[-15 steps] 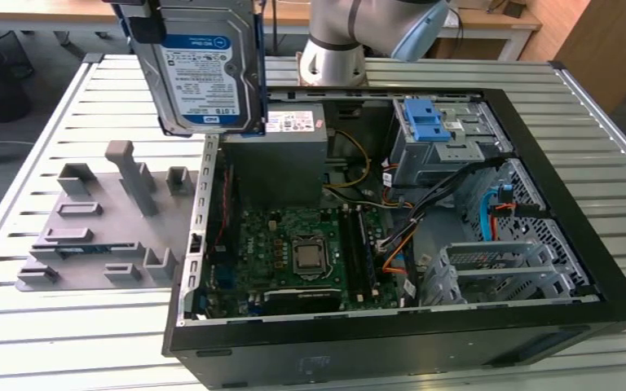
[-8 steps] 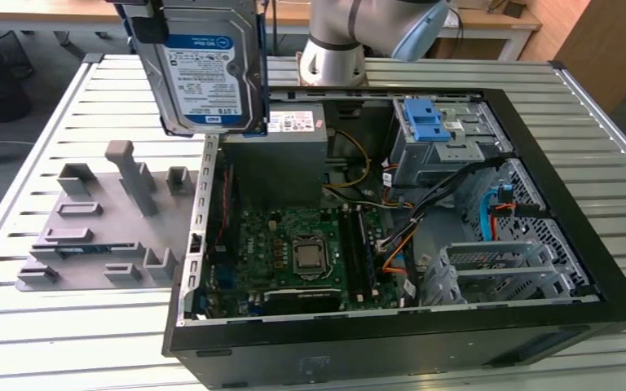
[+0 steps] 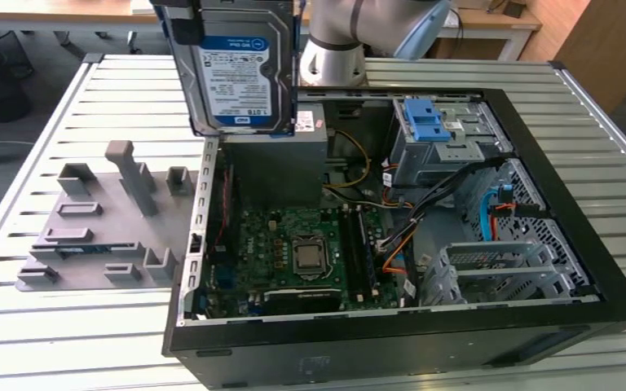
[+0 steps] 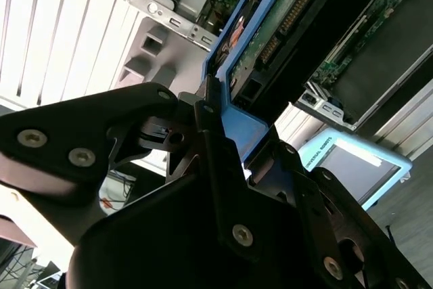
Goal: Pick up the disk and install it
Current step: 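Pick up the disk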
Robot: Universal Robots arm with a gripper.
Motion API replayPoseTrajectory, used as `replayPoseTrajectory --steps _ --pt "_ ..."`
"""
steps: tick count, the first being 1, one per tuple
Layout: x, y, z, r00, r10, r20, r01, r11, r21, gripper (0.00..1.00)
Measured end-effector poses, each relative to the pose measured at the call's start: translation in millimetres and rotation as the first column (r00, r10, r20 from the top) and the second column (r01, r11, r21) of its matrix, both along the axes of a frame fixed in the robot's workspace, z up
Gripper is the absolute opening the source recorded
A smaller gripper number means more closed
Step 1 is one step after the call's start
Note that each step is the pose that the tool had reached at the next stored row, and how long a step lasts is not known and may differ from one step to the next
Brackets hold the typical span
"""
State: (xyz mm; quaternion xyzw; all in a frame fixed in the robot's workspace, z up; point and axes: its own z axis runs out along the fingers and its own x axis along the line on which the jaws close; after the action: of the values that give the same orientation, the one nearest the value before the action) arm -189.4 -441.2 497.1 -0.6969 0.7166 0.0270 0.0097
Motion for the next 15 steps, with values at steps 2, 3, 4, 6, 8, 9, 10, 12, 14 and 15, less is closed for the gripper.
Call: replayPoseTrajectory --steps 2,3,4,6,8,9,10,12,14,15 --pt "5.3 -0.1 -0.2 1.0000 0.000 0.0000 0.000 1.0000 0.0000 0.36" --pt "7.7 -0.1 -0.3 1.0000 0.000 0.0000 0.000 1.0000 0.0000 0.36" --pt "10.2 -0.1 -0.3 1.0000 0.000 0.0000 0.000 1.0000 -0.0001 0.36" --pt "15.3 -0.1 -0.4 1.0000 0.000 0.0001 0.000 1.0000 0.0000 0.36" --pt "18.3 -0.1 -0.4 1.0000 0.000 0.0000 0.000 1.0000 0.0000 0.36" --pt "18.3 -0.1 -0.4 1.0000 0.000 0.0000 0.000 1.0000 0.0000 0.36" --pt "18.4 -0.1 -0.4 1.0000 0.000 0.0000 0.000 1.0000 0.0000 0.36" --pt "18.5 -0.1 -0.4 1.0000 0.000 0.0000 0.000 1.0000 0.0001 0.36" --pt "18.6 -0.1 -0.4 1.0000 0.000 0.0000 0.000 1.0000 0.0001 0.36" --pt "18.6 -0.1 -0.4 1.0000 0.000 0.0000 0.000 1.0000 0.0000 0.36"
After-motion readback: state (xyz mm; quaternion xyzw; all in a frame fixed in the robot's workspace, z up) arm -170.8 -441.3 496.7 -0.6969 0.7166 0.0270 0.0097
